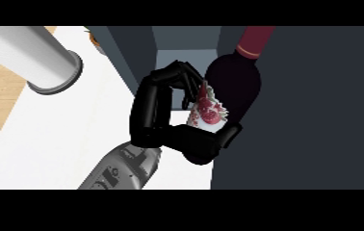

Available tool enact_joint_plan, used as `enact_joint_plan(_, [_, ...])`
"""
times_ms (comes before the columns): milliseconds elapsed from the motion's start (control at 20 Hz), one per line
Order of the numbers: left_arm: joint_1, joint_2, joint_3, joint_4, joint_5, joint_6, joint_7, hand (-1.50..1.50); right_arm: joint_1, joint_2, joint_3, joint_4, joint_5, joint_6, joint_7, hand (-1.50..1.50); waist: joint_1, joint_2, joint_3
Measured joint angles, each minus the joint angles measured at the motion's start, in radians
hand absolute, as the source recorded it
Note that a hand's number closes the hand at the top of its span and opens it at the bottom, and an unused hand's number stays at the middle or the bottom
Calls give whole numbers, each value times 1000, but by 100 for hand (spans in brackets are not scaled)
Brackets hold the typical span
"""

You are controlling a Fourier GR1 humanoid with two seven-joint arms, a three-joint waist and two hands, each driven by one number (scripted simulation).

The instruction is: Pick up the wine, place it into the cabinet and close the cabinet

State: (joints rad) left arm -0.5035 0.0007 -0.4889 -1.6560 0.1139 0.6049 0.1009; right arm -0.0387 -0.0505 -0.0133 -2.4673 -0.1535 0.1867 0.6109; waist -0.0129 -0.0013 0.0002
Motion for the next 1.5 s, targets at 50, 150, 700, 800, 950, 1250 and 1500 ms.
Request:
enact_joint_plan(50, [-15, 0, 8, 21, 5, 1, -8, 150, 2, 2, 6, -1, 0, -2, 3, -150, 0, 0, 0])
enact_joint_plan(150, [-33, 0, 16, 48, 8, 8, -20, 150, 6, 2, 17, -6, 0, -4, 8, -150, -1, 0, 0])
enact_joint_plan(700, [-47, 0, 8, 180, 152, 56, -177, 150, -16, -4, 22, -2, 5, -12, 22, -150, -1, 1, -1])
enact_joint_plan(800, [-53, 0, 2, 208, 182, 73, -213, 150, -21, -2, 31, -4, 7, -18, 24, -150, -2, 1, 0])
enact_joint_plan(950, [-40, 0, -23, 242, 195, 84, -258, 150, -55, -12, 15, -4, 7, -35, 52, -150, 0, 1, -1])
enact_joint_plan(1250, [-39, 0, -33, 362, 189, 83, -349, 150, -58, -14, 15, -2, 9, -32, 44, -150, -1, 2, 0])
enact_joint_plan(1500, [-42, 0, -26, 440, 198, 77, -422, 150, -46, -5, 25, 2, 13, -29, 26, -150, 0, 2, 0])
